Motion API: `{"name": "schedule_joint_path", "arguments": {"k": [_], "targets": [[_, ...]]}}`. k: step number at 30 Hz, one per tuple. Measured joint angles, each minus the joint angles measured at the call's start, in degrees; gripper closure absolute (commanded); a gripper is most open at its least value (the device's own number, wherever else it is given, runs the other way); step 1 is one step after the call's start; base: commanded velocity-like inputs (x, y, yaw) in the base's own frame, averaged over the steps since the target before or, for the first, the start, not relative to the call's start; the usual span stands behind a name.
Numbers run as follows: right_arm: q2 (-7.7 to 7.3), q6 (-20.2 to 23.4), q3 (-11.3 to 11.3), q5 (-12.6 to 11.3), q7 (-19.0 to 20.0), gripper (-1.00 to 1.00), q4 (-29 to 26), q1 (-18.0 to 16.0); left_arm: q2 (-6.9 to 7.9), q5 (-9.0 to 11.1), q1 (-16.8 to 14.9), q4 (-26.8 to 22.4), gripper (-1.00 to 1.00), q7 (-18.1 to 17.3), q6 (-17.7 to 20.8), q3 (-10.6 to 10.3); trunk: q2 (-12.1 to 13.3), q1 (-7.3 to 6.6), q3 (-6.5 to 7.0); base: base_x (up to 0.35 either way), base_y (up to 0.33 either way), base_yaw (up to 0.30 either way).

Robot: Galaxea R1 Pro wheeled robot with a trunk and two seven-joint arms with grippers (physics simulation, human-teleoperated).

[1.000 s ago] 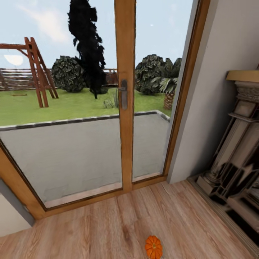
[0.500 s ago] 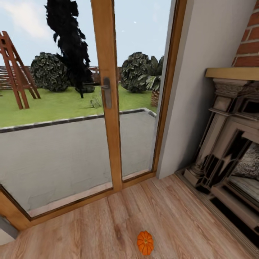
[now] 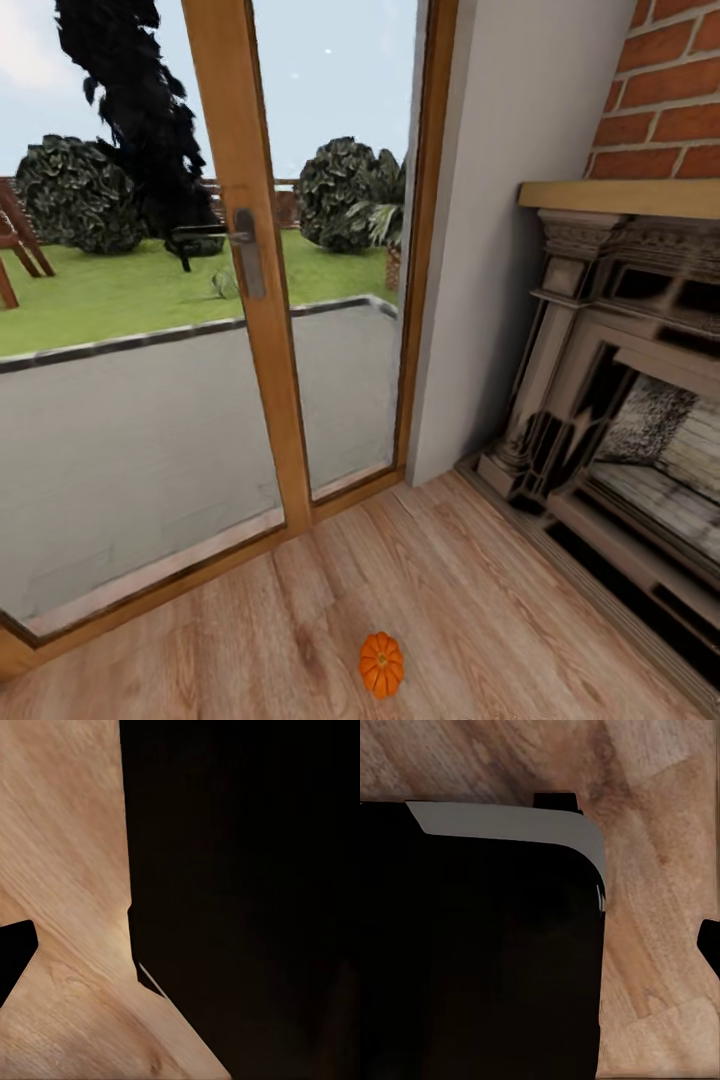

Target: Place each of the two pumpkins and all three candles from the living room inside a cabinet in the living room (use any cabinet), then make sure every cabinet is closed, and position the cauldron so it is next to a table in the living room.

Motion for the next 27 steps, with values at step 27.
{"name": "schedule_joint_path", "arguments": {"k": [27], "targets": [[-0.26, 0.26, -0.01, -0.26, 0.09, -1.00, -0.02, 0.00, 0.24, -0.24, -0.02, -0.11, -1.00, -0.10, -0.09, -0.21, 0.00, 0.00, -1.40, 0.000, 0.000, -0.246]]}}
